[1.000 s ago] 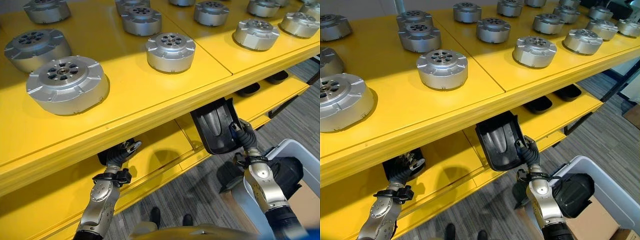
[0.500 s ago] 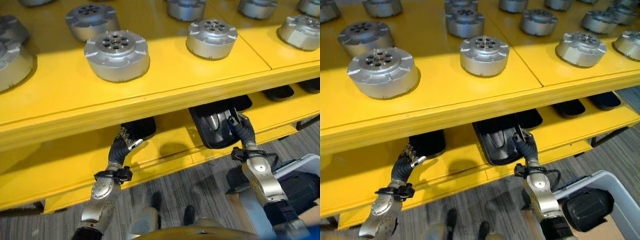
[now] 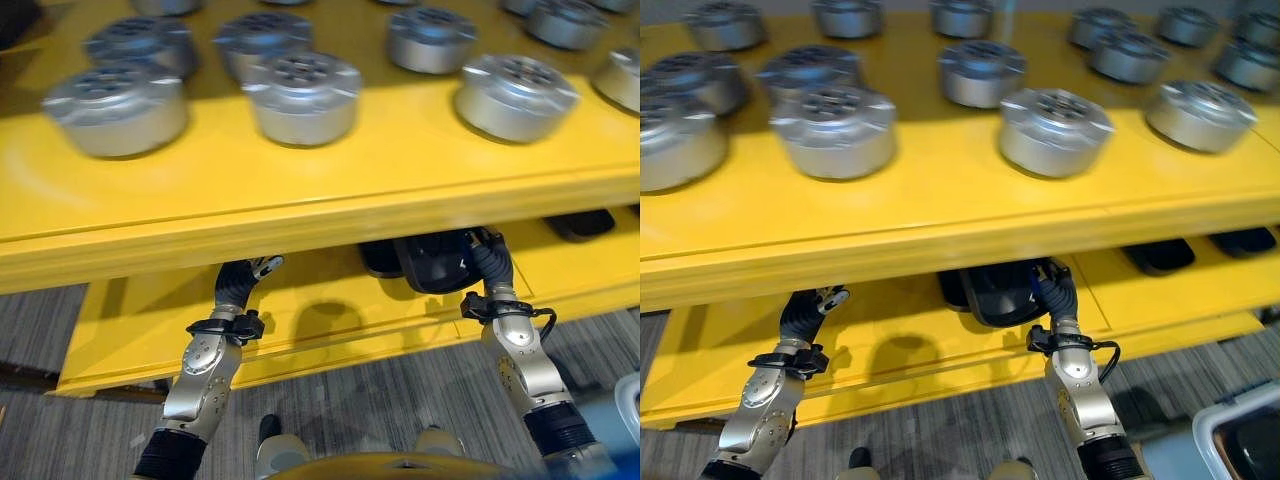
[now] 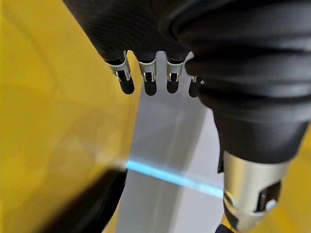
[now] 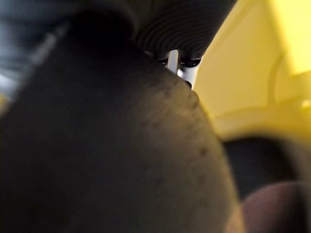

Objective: Move parts from the plastic box to the shelf.

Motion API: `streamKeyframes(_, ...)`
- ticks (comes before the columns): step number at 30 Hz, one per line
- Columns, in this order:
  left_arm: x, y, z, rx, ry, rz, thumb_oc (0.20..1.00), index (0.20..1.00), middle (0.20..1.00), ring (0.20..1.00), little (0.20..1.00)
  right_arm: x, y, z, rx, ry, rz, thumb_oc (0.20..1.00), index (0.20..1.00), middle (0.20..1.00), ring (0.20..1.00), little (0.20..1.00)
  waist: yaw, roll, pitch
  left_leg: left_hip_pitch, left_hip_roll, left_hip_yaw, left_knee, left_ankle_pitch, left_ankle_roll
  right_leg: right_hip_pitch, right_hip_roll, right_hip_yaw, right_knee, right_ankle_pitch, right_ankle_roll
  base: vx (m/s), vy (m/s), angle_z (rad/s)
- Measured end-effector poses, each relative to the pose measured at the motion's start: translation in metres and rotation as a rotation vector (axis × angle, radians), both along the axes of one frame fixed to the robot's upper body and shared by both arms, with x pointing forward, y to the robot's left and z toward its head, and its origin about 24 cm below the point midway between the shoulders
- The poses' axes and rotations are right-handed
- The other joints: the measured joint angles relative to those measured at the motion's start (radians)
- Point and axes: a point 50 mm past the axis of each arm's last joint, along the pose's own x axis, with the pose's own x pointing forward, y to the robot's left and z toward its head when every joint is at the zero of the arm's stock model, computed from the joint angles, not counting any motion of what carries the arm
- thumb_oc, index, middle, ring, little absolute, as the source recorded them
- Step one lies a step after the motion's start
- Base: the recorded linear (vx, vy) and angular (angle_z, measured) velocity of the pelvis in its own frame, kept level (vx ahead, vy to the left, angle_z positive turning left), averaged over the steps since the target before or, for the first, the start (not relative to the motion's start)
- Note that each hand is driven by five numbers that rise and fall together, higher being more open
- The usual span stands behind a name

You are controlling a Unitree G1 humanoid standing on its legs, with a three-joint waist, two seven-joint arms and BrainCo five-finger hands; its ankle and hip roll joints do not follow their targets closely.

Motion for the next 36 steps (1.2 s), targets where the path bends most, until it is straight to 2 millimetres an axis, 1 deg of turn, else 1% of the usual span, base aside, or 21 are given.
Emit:
streamKeyframes(1, -0.001, 0.001, 0.000, 0.002, 0.002, 0.001, 1.000, 1.000, 1.000, 1.000, 1.000, 0.001, 0.000, 0.001, -0.002, -0.004, 0.005, 0.200, 0.200, 0.200, 0.200, 0.200, 0.002, 0.001, 0.000, 0.000, 0.000, -0.007, 0.001, -0.001, 0.002, -0.001, -0.002, 0.000, 0.011, -0.002, 0.006, 0.04, 0.133, 0.33)
streamKeyframes(2, -0.002, 0.004, 0.000, 0.017, 0.004, 0.005, 1.000, 1.000, 1.000, 1.000, 1.000, 0.001, 0.002, 0.002, 0.002, -0.010, 0.012, 0.200, 0.200, 0.200, 0.200, 0.200, 0.023, -0.014, 0.002, -0.002, -0.009, -0.010, 0.016, -0.007, 0.010, 0.023, -0.001, -0.006, -0.022, -0.013, 0.023, 0.04, 0.150, 0.21)
streamKeyframes(4, -0.003, 0.006, -0.001, 0.022, 0.009, 0.010, 1.000, 1.000, 1.000, 1.000, 1.000, 0.004, 0.003, 0.006, 0.002, -0.024, 0.015, 0.200, 0.200, 0.200, 0.200, 0.200, 0.030, -0.031, 0.008, -0.012, -0.020, -0.017, 0.034, -0.017, 0.006, 0.064, -0.006, -0.027, -0.075, -0.023, 0.040, 0.03, 0.137, 0.11)
streamKeyframes(6, -0.005, 0.003, -0.004, 0.016, 0.020, 0.001, 1.000, 1.000, 1.000, 1.000, 1.000, 0.004, 0.000, 0.007, 0.001, -0.027, 0.007, 0.200, 0.200, 0.200, 0.200, 0.200, 0.021, -0.030, 0.015, -0.025, -0.021, -0.021, 0.044, -0.017, 0.005, 0.063, -0.006, -0.028, -0.079, -0.023, 0.041, 0.02, 0.089, 0.05)
streamKeyframes(9, -0.005, 0.004, -0.004, 0.014, 0.021, 0.004, 1.000, 1.000, 1.000, 1.000, 1.000, 0.003, -0.001, 0.005, 0.001, -0.017, 0.003, 0.200, 0.200, 0.200, 0.200, 0.200, 0.012, -0.048, 0.027, -0.033, -0.026, -0.020, 0.065, -0.022, -0.001, 0.063, -0.011, -0.028, -0.082, -0.022, 0.041, 0.02, 0.077, -0.03)
streamKeyframes(11, -0.007, 0.005, -0.005, 0.015, 0.024, 0.011, 1.000, 1.000, 1.000, 1.000, 1.000, 0.003, 0.003, 0.004, 0.003, -0.016, 0.022, 0.200, 0.200, 0.200, 0.200, 0.200, 0.024, -0.058, 0.032, -0.043, -0.031, -0.017, 0.087, -0.031, -0.003, 0.067, -0.015, -0.029, -0.099, -0.022, 0.041, 0.02, 0.064, -0.10)
streamKeyframes(14, -0.010, 0.007, -0.008, 0.013, 0.039, 0.022, 1.000, 1.000, 1.000, 1.000, 1.000, 0.009, 0.017, 0.009, 0.003, -0.027, 0.098, 0.200, 0.200, 0.200, 0.200, 0.200, 0.034, -0.065, 0.037, -0.081, -0.034, -0.018, 0.131, -0.047, 0.005, 0.071, -0.014, -0.030, -0.136, -0.025, 0.042, 0.00, 0.026, -0.03)
streamKeyframes(16, -0.010, 0.007, -0.008, 0.011, 0.041, 0.022, 1.000, 1.000, 1.000, 1.000, 1.000, 0.011, 0.029, 0.010, 0.032, -0.023, 0.149, 0.200, 0.200, 0.200, 0.200, 0.200, 0.042, -0.065, 0.037, -0.091, -0.035, -0.020, 0.140, -0.048, 0.007, 0.071, -0.013, -0.030, -0.140, -0.027, 0.042, 0.01, 0.012, 0.04)
streamKeyframes(19, -0.011, 0.007, -0.009, 0.010, 0.045, 0.024, 1.000, 1.000, 1.000, 1.000, 1.000, 0.016, 0.057, 0.014, 0.112, -0.026, 0.258, 0.200, 0.200, 0.200, 0.200, 0.200, 0.057, -0.071, 0.040, -0.102, -0.035, -0.022, 0.157, -0.050, 0.011, 0.071, -0.014, -0.029, -0.141, -0.032, 0.050, 0.00, 0.000, 0.03)
streamKeyframes(21, -0.011, 0.007, -0.009, 0.010, 0.048, 0.026, 1.000, 1.000, 1.000, 1.000, 1.000, 0.019, 0.072, 0.018, 0.185, -0.029, 0.307, 0.200, 0.200, 0.200, 0.200, 0.200, 0.066, -0.076, 0.043, -0.107, -0.035, -0.024, 0.168, -0.052, 0.014, 0.070, -0.014, -0.029, -0.140, -0.031, 0.055, 0.00, -0.004, 0.02)
streamKeyframes(23, -0.012, 0.009, -0.010, 0.012, 0.062, 0.047, 1.000, 1.000, 1.000, 1.000, 1.000, 0.023, 0.093, 0.027, 0.243, -0.044, 0.378, 0.200, 0.200, 0.200, 0.200, 0.200, 0.089, -0.083, 0.046, -0.109, -0.037, -0.026, 0.176, -0.053, 0.013, 0.071, -0.015, -0.028, -0.137, -0.031, 0.055, 0.00, 0.000, 0.00)
streamKeyframes(24, -0.012, 0.010, -0.011, 0.011, 0.068, 0.051, 1.000, 1.000, 1.000, 1.000, 1.000, 0.030, 0.112, 0.036, 0.288, -0.052, 0.428, 0.200, 0.200, 0.200, 0.200, 0.200, 0.105, -0.083, 0.047, -0.114, -0.037, -0.027, 0.187, -0.054, 0.010, 0.072, -0.014, -0.029, -0.133, -0.030, 0.056, 0.00, 0.000, 0.00)
streamKeyframes(25, -0.012, 0.010, -0.011, 0.011, 0.069, 0.055, 1.000, 1.000, 1.000, 1.000, 1.000, 0.033, 0.116, 0.040, 0.290, -0.059, 0.441, 0.200, 0.200, 0.200, 0.200, 0.200, 0.103, -0.085, 0.047, -0.116, -0.037, -0.027, 0.191, -0.056, 0.010, 0.071, -0.015, -0.030, -0.133, -0.028, 0.059, -0.04, -0.009, 0.10)
streamKeyframes(26, -0.012, 0.012, -0.011, 0.012, 0.069, 0.070, 1.000, 1.000, 1.000, 1.000, 1.000, 0.038, 0.126, 0.048, 0.289, -0.072, 0.466, 0.200, 0.200, 0.200, 0.200, 0.200, 0.123, -0.081, 0.049, -0.130, -0.039, -0.037, 0.207, -0.060, 0.011, 0.071, -0.015, -0.037, -0.129, -0.026, 0.063, -0.04, -0.008, 0.16)
streamKeyframes(28, -0.010, 0.012, -0.008, 0.012, 0.059, 0.071, 1.000, 1.000, 1.000, 1.000, 1.000, 0.044, 0.130, 0.053, 0.299, -0.070, 0.469, 0.200, 0.200, 0.200, 0.200, 0.200, 0.128, -0.079, 0.055, -0.147, -0.042, -0.050, 0.226, -0.066, 0.011, 0.070, -0.016, -0.045, -0.123, -0.026, 0.063, -0.06, 0.002, 0.20)
streamKeyframes(30, -0.006, 0.013, -0.005, 0.013, 0.045, 0.076, 1.000, 1.000, 1.000, 1.000, 1.000, 0.049, 0.138, 0.060, 0.320, -0.079, 0.470, 0.200, 0.200, 0.200, 0.200, 0.200, 0.151, -0.067, 0.075, -0.167, -0.051, -0.061, 0.261, -0.079, 0.017, 0.067, -0.022, -0.045, -0.101, -0.026, 0.063, -0.09, 0.008, 0.15)
streamKeyframes(31, -0.002, 0.012, -0.001, 0.012, 0.030, 0.084, 1.000, 1.000, 1.000, 1.000, 1.000, 0.054, 0.140, 0.068, 0.317, -0.093, 0.468, 0.200, 0.200, 0.200, 0.200, 0.200, 0.158, -0.055, 0.090, -0.193, -0.053, -0.066, 0.294, -0.089, 0.022, 0.047, -0.026, -0.045, -0.080, -0.027, 0.062, -0.11, -0.004, 0.11)
streamKeyframes(32, 0.002, 0.010, 0.002, 0.011, 0.017, 0.081, 1.000, 1.000, 1.000, 1.000, 1.000, 0.059, 0.142, 0.074, 0.317, -0.103, 0.467, 0.200, 0.200, 0.200, 0.200, 0.200, 0.156, -0.043, 0.101, -0.221, -0.055, -0.077, 0.320, -0.099, 0.027, 0.031, -0.028, -0.046, -0.062, -0.031, 0.059, -0.12, -0.009, 0.10)
streamKeyframes(34, 0.009, 0.007, 0.009, 0.012, -0.008, 0.069, 1.000, 1.000, 1.000, 1.000, 1.000, 0.065, 0.145, 0.085, 0.329, -0.122, 0.464, 0.200, 0.200, 0.200, 0.200, 0.200, 0.170, -0.032, 0.118, -0.259, -0.064, -0.084, 0.354, -0.104, 0.031, 0.002, -0.035, -0.044, -0.034, -0.036, 0.055, -0.10, 0.000, 0.11)
streamKeyframes(35, 0.011, 0.005, 0.011, 0.010, -0.015, 0.067, 1.000, 1.000, 1.000, 1.000, 1.000, 0.068, 0.146, 0.089, 0.327, -0.125, 0.461, 0.200, 0.200, 0.200, 0.200, 0.200, 0.171, -0.028, 0.126, -0.269, -0.068, -0.090, 0.370, -0.108, 0.039, -0.004, -0.038, -0.044, -0.022, -0.040, 0.051, -0.08, 0.013, 0.14)
streamKeyframes(36, 0.015, 0.002, 0.013, 0.001, -0.022, 0.052, 1.000, 1.000, 1.000, 1.000, 1.000, 0.072, 0.148, 0.094, 0.335, -0.128, 0.448, 0.200, 0.200, 0.200, 0.200, 0.200, 0.178, -0.025, 0.133, -0.289, -0.079, -0.094, 0.390, -0.119, 0.049, -0.017, -0.051, -0.044, -0.006, -0.056, 0.047, -0.09, 0.020, 0.14)
